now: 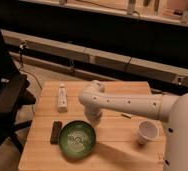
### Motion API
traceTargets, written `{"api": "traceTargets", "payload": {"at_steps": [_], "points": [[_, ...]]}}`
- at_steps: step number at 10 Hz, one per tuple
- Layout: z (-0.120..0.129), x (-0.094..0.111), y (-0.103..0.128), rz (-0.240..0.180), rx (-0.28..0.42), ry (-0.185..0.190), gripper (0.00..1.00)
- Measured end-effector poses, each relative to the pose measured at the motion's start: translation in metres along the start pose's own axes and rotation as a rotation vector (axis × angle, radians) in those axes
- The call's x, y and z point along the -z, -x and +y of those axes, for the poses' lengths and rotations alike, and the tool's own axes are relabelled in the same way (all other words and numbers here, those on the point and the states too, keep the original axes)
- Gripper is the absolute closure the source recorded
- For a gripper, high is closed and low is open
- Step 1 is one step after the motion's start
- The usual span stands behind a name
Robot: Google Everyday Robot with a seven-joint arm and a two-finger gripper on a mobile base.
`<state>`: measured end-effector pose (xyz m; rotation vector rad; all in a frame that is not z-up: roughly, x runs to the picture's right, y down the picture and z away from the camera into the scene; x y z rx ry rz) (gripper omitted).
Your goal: Push the ceramic bowl across the table
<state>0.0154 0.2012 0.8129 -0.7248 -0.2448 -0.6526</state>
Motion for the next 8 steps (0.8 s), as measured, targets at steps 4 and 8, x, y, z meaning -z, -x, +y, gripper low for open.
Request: {"api": "traceTargets", "payload": {"at_steps": [4, 8], "points": [[-0.0031, -0.0003, 0.003, -0.001, 0.015, -0.004, 1.0], [-0.0047, -0.0002, 0.0044, -0.003, 0.024, -0.01, 1.0]]}}
